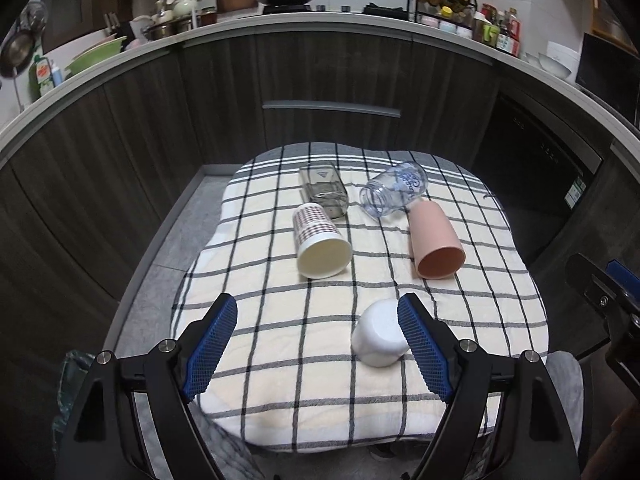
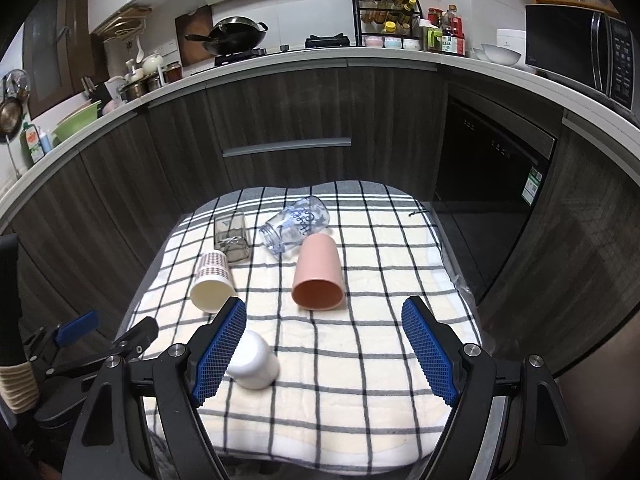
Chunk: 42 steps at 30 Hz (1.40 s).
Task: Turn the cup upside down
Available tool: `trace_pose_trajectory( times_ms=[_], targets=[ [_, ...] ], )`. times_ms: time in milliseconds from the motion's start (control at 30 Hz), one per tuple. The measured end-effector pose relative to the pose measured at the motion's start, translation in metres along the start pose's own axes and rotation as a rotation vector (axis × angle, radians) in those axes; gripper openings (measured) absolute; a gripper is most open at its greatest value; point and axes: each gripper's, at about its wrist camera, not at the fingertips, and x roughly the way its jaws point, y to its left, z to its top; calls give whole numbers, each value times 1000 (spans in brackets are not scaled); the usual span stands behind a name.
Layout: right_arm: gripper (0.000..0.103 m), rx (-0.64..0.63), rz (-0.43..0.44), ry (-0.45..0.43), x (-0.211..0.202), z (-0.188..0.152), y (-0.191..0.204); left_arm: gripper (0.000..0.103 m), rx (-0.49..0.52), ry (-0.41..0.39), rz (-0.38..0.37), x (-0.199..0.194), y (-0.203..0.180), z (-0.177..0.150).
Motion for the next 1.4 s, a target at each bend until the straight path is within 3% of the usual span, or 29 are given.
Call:
trace_pose_trajectory(
  times_ms=[567,733,1400],
  targets=[
    [80,4,10,-28,-16,7,6,86,-35,-19,-9,-30,11,5],
    [84,-4,8,-58,-24,8,9,90,-12,-72,-5,-45,6,6],
    [84,-5,9,-65,-27,10,8,90,-21,-52,-4,-42,9,7]
  ],
)
